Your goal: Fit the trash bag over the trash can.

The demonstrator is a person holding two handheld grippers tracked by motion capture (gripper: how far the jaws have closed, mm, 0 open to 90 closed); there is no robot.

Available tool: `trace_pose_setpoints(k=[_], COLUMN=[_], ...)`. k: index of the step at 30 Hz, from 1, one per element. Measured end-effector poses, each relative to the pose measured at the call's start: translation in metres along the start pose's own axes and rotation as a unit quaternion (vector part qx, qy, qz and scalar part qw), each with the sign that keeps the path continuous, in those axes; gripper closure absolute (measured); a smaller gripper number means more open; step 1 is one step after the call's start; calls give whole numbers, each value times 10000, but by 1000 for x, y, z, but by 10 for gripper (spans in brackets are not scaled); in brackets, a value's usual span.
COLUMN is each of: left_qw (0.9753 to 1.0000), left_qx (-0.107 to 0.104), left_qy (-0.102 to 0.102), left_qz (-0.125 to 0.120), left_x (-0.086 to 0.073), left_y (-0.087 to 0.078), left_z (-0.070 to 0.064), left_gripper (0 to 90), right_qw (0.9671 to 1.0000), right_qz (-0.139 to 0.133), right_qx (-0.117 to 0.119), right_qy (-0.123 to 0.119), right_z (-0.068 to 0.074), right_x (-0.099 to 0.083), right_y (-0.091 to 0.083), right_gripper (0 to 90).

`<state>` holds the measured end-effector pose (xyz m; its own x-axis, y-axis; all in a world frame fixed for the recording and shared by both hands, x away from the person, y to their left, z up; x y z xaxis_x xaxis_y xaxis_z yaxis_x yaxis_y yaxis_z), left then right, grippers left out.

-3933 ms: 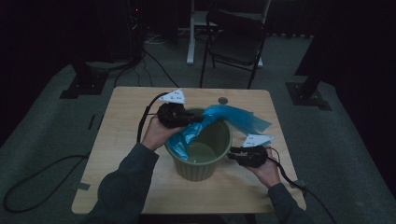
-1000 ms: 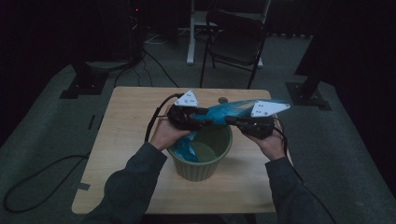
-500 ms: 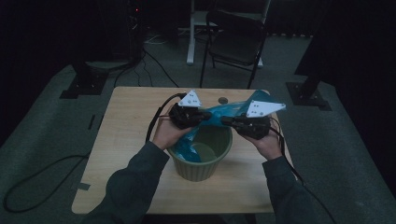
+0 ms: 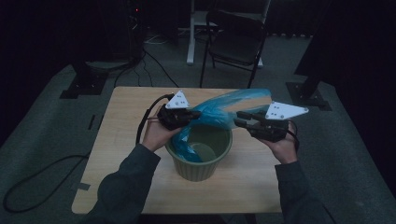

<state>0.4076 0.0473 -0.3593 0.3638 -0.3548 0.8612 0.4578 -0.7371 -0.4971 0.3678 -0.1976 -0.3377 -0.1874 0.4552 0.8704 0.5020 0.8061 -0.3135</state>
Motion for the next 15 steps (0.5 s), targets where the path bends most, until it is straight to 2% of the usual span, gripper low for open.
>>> trace_pose_setpoints(k=[6, 10, 15], left_qw=[10000, 10000, 9999], left_qx=[41, 49, 78], left_qy=[47, 69, 130], left_qz=[17, 24, 32], left_x=[-3, -4, -4], left_y=[0, 0, 1], left_z=[0, 0, -2], left_gripper=[898, 898, 898], right_qw=[9997, 9995, 9992], right_qz=[-34, -73, 8], right_qx=[-228, -292, -401], right_qy=[-65, -90, -82], right_z=[-7, -10, -16], right_x=[16, 23, 31], right_y=[-6, -8, -8], right_gripper=[708, 722, 750])
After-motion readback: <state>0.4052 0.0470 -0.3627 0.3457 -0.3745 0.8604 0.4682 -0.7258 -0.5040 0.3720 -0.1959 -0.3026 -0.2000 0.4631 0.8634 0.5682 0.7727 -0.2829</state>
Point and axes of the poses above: each handheld gripper's, and its own axes: y roughly forward along the jaws, x roughly out of its top, z roughly to its left, the point moved 5 cm from there along y, roughly forward along the jaws, and after that the axes turned 15 degrees about -y, right-handed, at the moved point
